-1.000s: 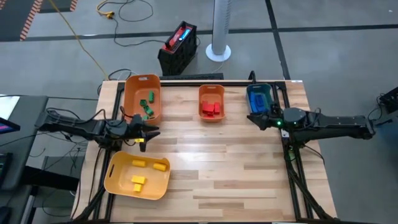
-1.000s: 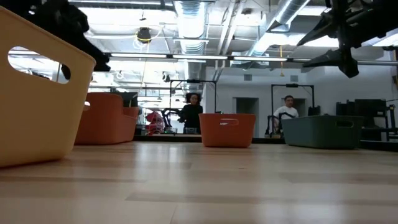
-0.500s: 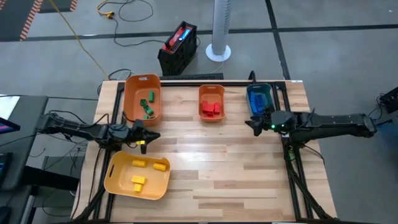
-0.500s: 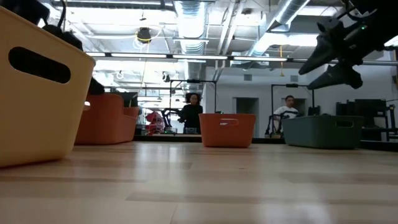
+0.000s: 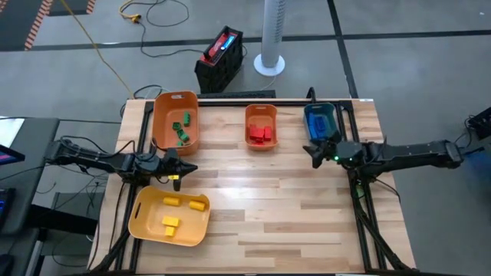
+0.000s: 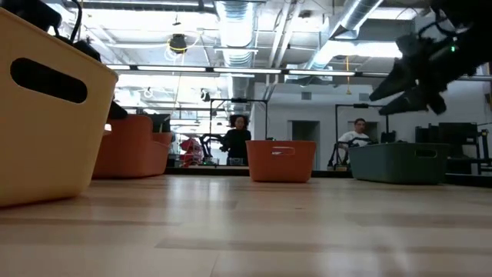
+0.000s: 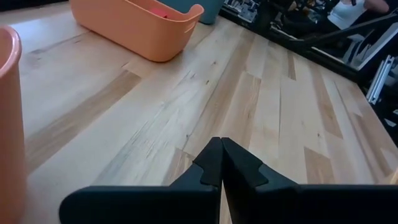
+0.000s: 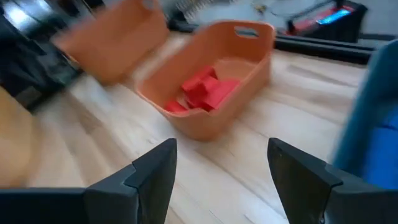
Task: Sort blocks
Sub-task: Return to Home Position
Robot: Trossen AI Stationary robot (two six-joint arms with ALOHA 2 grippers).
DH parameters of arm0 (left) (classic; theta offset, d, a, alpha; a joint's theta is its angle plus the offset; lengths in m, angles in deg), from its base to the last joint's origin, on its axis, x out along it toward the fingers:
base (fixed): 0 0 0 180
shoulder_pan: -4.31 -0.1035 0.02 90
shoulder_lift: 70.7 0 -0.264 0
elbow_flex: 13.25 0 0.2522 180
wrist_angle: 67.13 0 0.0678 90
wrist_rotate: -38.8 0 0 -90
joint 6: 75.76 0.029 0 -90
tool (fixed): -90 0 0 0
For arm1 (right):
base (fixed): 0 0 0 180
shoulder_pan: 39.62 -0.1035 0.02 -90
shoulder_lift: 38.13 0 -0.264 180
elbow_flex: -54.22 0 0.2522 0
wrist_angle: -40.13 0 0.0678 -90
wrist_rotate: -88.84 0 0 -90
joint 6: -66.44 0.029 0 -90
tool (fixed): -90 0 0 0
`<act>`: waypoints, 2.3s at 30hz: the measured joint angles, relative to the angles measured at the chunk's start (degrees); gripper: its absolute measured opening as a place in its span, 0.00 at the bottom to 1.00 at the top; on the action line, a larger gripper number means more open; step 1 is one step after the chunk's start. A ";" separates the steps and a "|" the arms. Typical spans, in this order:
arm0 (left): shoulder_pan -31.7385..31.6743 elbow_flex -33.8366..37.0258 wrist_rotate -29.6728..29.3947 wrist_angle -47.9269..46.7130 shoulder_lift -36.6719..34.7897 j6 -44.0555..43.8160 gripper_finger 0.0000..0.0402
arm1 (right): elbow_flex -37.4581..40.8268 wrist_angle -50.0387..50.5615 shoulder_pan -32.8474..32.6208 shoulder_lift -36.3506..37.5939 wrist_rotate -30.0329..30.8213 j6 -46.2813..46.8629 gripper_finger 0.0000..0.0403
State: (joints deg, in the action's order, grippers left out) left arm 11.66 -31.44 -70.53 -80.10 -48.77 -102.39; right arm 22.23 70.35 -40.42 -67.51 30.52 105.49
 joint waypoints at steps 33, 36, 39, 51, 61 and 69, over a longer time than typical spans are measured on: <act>-0.11 3.19 -3.87 2.00 -5.40 3.65 0.00 | 17.78 -26.68 -4.71 2.77 -0.11 -12.53 0.65; -0.11 3.21 -3.87 1.96 -5.40 3.63 0.00 | 17.78 -26.68 -4.71 2.77 -0.11 -12.53 0.65; -0.11 3.26 -3.86 1.90 -5.40 3.61 0.00 | 17.81 -26.70 -4.71 2.79 -0.11 -12.53 0.65; -0.11 3.28 -3.79 1.82 -5.40 3.52 0.00 | 17.83 -26.70 -4.71 2.79 -0.13 -12.53 0.65; -0.11 3.30 -3.74 1.81 -5.40 3.51 0.00 | 17.87 -26.70 -4.71 2.79 -0.14 -12.53 0.65; -0.11 3.30 -3.74 1.79 -5.40 3.51 0.00 | 17.87 -26.68 -4.71 2.77 -0.15 -12.53 0.65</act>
State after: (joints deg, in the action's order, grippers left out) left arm 11.55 -28.14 -74.27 -78.30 -54.17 -98.88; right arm 40.10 43.67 -45.13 -64.73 30.37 92.96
